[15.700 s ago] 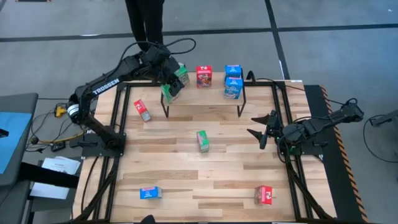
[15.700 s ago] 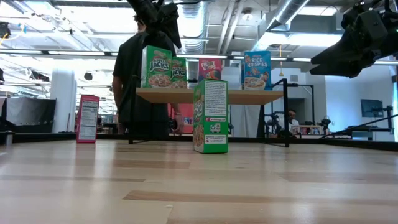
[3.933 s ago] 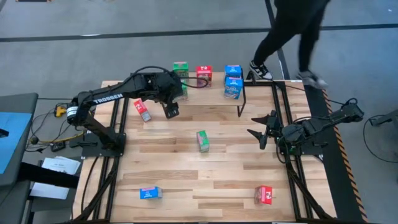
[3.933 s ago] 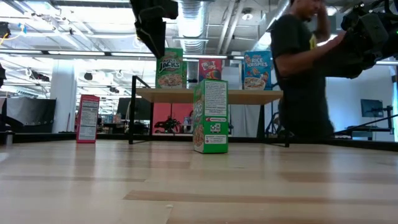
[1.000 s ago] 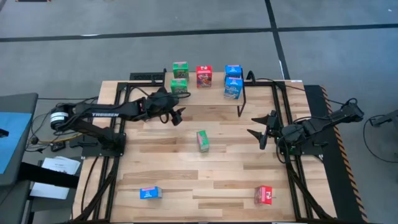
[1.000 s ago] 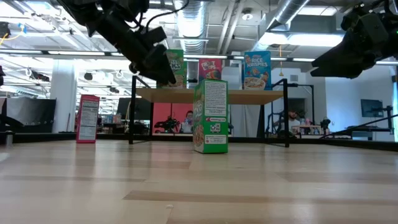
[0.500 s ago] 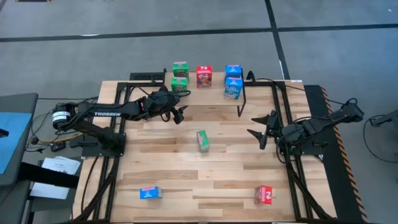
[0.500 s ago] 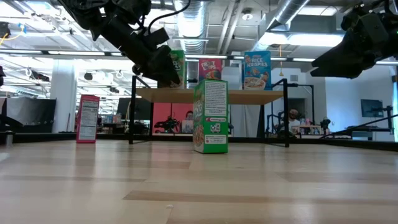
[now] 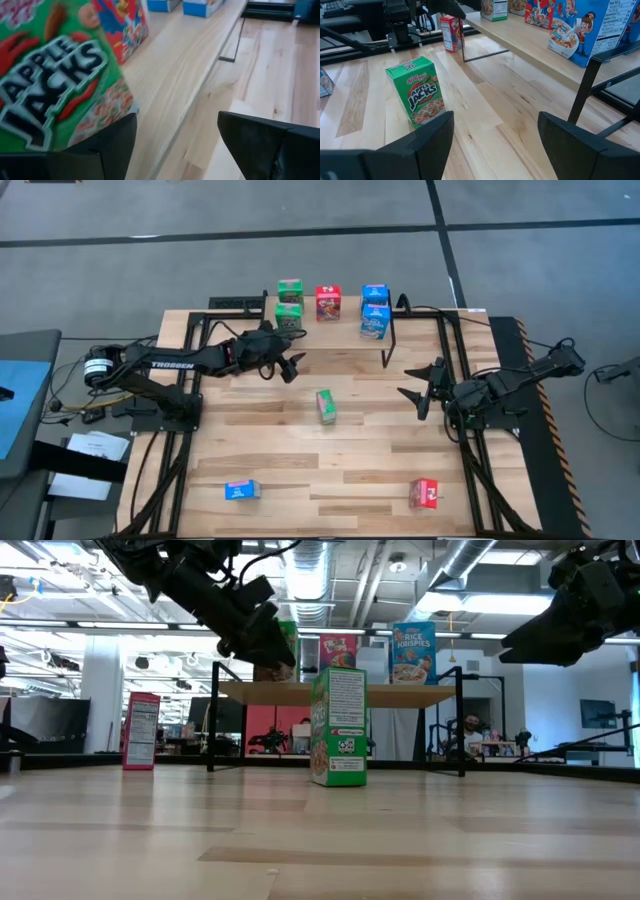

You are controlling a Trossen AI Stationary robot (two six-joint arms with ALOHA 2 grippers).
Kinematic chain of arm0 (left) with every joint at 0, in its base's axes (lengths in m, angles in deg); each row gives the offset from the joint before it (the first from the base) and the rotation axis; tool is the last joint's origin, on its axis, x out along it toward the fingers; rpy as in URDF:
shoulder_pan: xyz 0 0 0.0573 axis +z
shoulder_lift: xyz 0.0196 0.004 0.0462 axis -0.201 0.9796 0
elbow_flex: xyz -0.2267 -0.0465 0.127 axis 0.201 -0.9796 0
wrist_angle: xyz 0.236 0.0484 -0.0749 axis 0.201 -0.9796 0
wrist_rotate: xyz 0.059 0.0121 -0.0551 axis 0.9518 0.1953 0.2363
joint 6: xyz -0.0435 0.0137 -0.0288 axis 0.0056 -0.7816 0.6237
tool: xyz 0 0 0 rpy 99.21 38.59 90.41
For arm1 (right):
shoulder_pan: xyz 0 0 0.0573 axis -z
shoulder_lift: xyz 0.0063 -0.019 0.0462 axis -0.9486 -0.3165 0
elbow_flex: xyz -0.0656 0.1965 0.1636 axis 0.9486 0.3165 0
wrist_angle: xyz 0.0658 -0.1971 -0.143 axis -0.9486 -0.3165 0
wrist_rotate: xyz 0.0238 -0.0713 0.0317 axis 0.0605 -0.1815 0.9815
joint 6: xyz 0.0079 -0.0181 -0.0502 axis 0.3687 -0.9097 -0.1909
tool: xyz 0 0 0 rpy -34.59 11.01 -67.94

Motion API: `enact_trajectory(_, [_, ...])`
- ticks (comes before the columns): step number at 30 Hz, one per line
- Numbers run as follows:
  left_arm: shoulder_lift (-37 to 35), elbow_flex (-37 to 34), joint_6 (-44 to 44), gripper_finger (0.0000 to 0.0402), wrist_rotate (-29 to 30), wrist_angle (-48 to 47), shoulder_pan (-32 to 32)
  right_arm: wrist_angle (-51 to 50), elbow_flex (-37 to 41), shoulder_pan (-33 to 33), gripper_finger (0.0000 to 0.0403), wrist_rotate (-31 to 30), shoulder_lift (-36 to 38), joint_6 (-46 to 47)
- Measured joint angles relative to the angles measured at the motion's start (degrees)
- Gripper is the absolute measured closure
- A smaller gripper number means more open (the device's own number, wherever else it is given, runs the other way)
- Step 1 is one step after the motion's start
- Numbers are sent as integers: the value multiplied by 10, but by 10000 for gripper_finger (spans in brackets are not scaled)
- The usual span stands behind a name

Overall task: Stack cereal on shelf
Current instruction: Adjust the green cereal boxes on the shelf

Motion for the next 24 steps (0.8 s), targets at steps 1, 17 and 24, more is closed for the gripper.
enact_trajectory(1, [0,0,-5,132,0,3,0,0,0,0,90,0,0,0])
enact_trajectory(17, [0,0,12,132,-43,31,38,0,0,0,90,0,0,0])
enact_trajectory(24, [0,0,8,132,-38,31,40,0,0,0,90,0,0,0])
